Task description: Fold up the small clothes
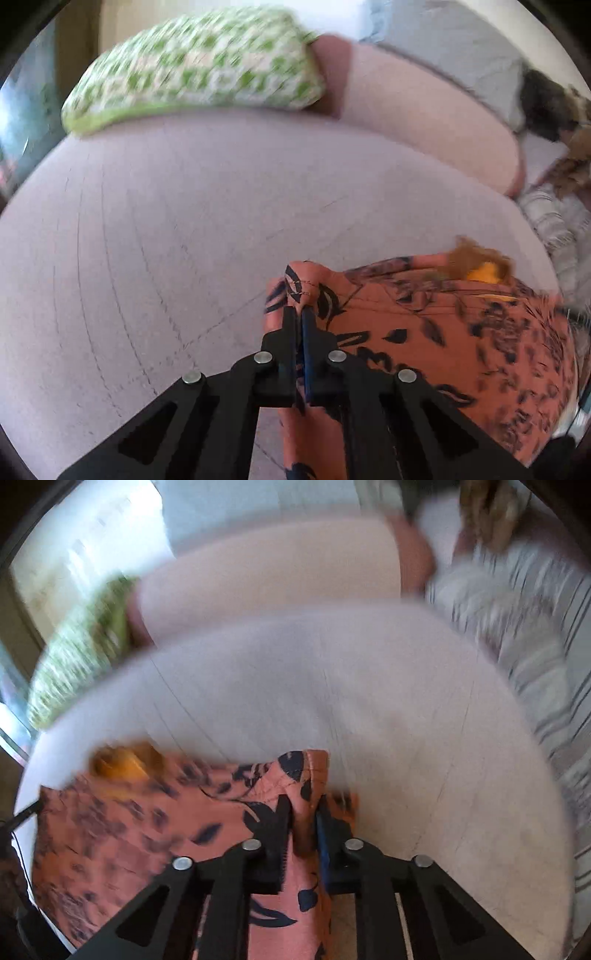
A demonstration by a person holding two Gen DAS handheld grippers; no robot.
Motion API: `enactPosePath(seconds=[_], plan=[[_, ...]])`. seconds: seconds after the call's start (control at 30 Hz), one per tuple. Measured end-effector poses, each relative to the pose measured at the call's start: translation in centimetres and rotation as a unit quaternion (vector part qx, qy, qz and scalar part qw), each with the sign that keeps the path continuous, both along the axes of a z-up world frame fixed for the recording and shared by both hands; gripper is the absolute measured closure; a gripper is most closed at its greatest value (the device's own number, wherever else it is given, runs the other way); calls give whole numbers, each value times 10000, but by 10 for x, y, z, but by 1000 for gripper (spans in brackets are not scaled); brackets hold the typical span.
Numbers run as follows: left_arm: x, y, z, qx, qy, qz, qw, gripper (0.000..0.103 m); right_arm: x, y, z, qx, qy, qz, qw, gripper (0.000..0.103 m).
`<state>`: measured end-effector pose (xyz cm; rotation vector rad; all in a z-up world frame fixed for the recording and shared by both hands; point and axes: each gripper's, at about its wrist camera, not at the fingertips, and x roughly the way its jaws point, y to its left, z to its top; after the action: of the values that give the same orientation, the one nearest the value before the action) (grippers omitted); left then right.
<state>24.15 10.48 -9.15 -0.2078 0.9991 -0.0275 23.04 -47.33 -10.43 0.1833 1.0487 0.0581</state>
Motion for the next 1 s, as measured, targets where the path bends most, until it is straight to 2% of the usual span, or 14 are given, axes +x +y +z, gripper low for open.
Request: enactPosePath(seconds=[0.03,0.07,0.2,0.27,0.37,0.43,0.5,0.57,0.63,0.73,0.8,0.83,0.9,1.0], plan=[[1,4,-3,-145,52,89,9998,94,1,-7,-17,145,270,-151,9994,85],[1,8,-3,-254,62,133,9996,91,-4,-13,-17,325,122,-259,9991,84],[-7,9,17,-179,-249,-63,9995,86,-21,-21,3,461,-122,-428,9979,41],[-18,8,29,-207,-446,-190,9986,86,-34,-21,22,516,-456,-399,9968,41],[-38,0,45,-260,-728,-490,9958,75,-56,-17,50,819,-849,-270,9926,41],[-47,-7,47,-162,-709,-661,9952,64,-66,-9,58,1103,-930,-35,9895,39],[-50,-11,37,-169,-566,-747,9955,64,-74,3,53,1491,-780,282,9853,35],[-46,-15,15,-9,-128,-768,9970,64,-83,17,38,1507,-547,516,9857,35],[-39,-8,-4,27,227,-680,9974,78,-91,24,22,1433,-329,568,9875,35],[-38,13,-11,-631,244,-523,9963,80,-91,19,-12,1403,-62,526,9887,35],[-39,21,-10,-799,290,-412,9955,80,-93,0,-19,2231,-124,100,9747,35],[-42,21,-6,-754,247,-394,9961,80,-92,-14,-21,2848,-46,-196,9584,35],[-50,19,8,-381,31,-393,9985,81,-94,-29,-20,3337,18,-496,9414,35],[-57,10,36,-239,-379,-593,9972,81,-97,-34,2,3112,-234,-346,9494,35]])
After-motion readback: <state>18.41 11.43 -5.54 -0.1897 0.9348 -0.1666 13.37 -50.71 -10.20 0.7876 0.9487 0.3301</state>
